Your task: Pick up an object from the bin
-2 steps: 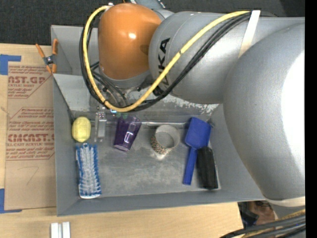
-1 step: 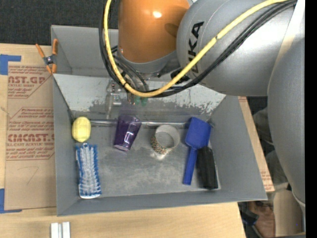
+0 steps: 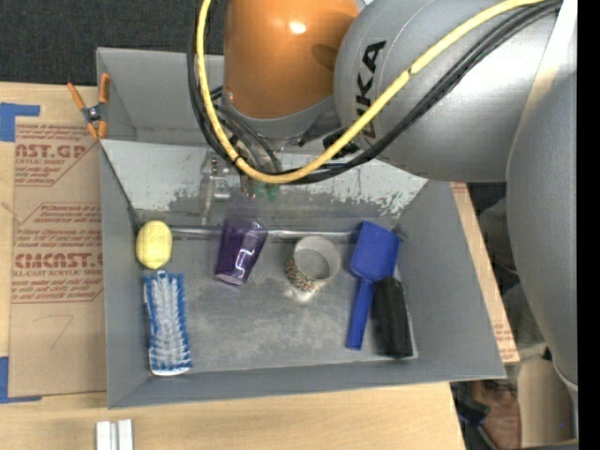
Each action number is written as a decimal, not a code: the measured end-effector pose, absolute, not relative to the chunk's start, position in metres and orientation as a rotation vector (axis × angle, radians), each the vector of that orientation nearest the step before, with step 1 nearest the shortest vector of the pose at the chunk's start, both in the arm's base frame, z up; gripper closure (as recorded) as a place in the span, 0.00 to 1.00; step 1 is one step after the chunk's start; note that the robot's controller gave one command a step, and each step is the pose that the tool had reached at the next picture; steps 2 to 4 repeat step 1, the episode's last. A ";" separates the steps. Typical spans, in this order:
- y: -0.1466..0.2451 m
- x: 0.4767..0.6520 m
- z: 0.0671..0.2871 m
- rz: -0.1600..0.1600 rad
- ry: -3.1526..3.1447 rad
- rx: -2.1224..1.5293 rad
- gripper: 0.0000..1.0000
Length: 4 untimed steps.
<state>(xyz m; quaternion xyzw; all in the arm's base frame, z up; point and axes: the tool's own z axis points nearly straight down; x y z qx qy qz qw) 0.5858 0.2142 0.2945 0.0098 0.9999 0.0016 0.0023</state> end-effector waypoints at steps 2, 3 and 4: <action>0.223 0.509 0.276 0.005 3.064 -0.669 1.00; 0.223 0.509 0.276 0.005 3.064 -0.669 1.00; 0.223 0.509 0.276 0.005 3.064 -0.669 1.00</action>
Offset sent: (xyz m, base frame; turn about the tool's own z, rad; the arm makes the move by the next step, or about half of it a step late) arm -0.0772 -0.0494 -0.0313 -0.1330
